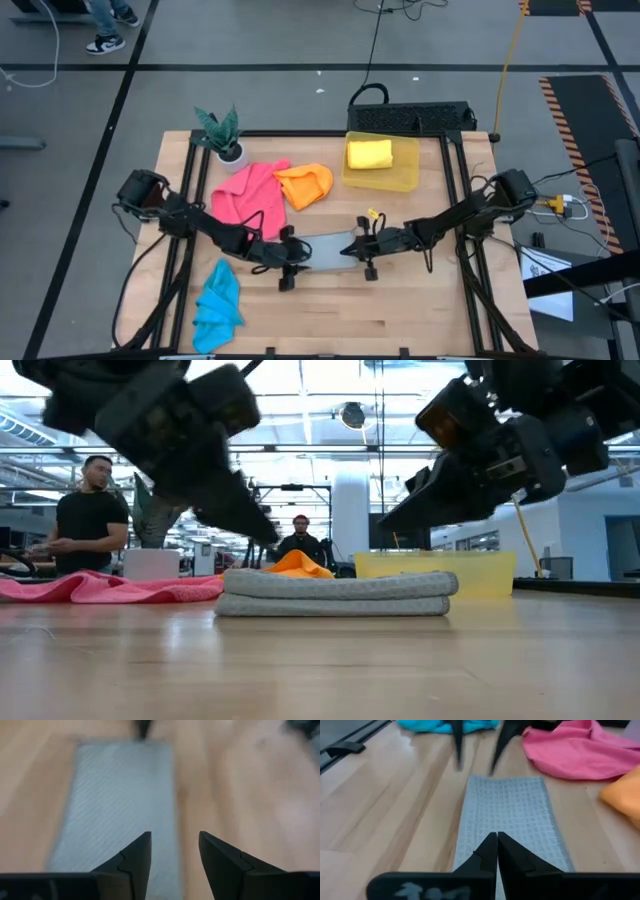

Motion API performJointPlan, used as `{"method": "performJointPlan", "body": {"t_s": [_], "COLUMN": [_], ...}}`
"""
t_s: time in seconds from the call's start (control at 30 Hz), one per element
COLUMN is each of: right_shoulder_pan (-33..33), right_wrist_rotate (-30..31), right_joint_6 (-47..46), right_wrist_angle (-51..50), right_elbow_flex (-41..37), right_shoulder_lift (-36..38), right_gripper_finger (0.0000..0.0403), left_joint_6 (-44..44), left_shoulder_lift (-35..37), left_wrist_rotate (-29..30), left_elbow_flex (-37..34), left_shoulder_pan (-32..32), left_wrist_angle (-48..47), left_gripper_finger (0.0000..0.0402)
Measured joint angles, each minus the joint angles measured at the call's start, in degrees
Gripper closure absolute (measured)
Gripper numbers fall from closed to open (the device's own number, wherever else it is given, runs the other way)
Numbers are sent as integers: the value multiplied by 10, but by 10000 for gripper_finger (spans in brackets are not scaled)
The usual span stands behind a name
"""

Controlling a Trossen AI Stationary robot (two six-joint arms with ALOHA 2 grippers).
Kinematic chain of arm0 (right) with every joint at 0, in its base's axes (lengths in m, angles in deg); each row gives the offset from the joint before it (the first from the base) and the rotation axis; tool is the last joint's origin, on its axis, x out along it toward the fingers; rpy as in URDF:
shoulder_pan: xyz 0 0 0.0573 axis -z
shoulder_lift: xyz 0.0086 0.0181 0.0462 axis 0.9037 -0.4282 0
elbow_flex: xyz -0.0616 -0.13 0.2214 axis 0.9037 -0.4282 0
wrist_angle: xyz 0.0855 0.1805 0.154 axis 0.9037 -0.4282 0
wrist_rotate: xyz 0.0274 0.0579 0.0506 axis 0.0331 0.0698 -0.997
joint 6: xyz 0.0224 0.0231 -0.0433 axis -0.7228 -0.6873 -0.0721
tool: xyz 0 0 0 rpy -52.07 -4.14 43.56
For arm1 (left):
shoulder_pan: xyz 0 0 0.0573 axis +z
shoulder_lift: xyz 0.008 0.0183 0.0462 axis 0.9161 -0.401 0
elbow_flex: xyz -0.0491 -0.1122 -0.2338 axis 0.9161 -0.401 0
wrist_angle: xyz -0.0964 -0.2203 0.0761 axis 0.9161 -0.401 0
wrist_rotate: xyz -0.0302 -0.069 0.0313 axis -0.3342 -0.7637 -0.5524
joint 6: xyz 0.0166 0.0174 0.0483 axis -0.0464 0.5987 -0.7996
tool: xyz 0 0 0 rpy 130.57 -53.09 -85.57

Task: Fold microfiber towels
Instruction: Fold the gray kitchen towel, then put the gray kitchen towel into the yellow bin

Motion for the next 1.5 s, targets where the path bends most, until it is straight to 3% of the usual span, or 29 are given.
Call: {"method": "performJointPlan", "body": {"t_s": [0.3, 0.43, 0.5, 0.7, 0.9, 1.0, 1.13, 1.37, 1.5], "right_shoulder_pan": [27, 56, 69, 81, 70, 61, 38, -1, -4], "right_wrist_rotate": [-8, -9, 0, 121, 138, 120, 65, 62, 63], "right_joint_6": [-14, -30, -46, -98, -77, -46, 16, 70, 85], "right_wrist_angle": [-30, -68, -98, -202, -237, -228, -200, -164, -167], "right_elbow_flex": [98, 122, 121, 95, 36, 31, 30, 54, 75], "right_shoulder_lift": [-110, -130, -127, -90, 23, 76, 84, 6, -47], "right_gripper_finger": [398, 399, 399, 402, 395, 373, 322, 218, 183], "left_joint_6": [161, 169, 157, 145, 141, 135, 134, 118, 111], "left_shoulder_lift": [13, 6, 1, 2, 3, 3, 3, 3, 3], "left_wrist_rotate": [126, 138, 146, 204, 211, 212, 212, 212, 212], "left_elbow_flex": [-1, -2, -7, -9, -9, -9, -9, -8, -8], "left_shoulder_pan": [-14, -15, -15, -18, -24, -24, -24, -24, -24], "left_wrist_angle": [-215, -197, -182, -166, -158, -147, -140, -115, -107], "left_gripper_finger": [234, 234, 234, 234, 234, 234, 234, 234, 234]}}
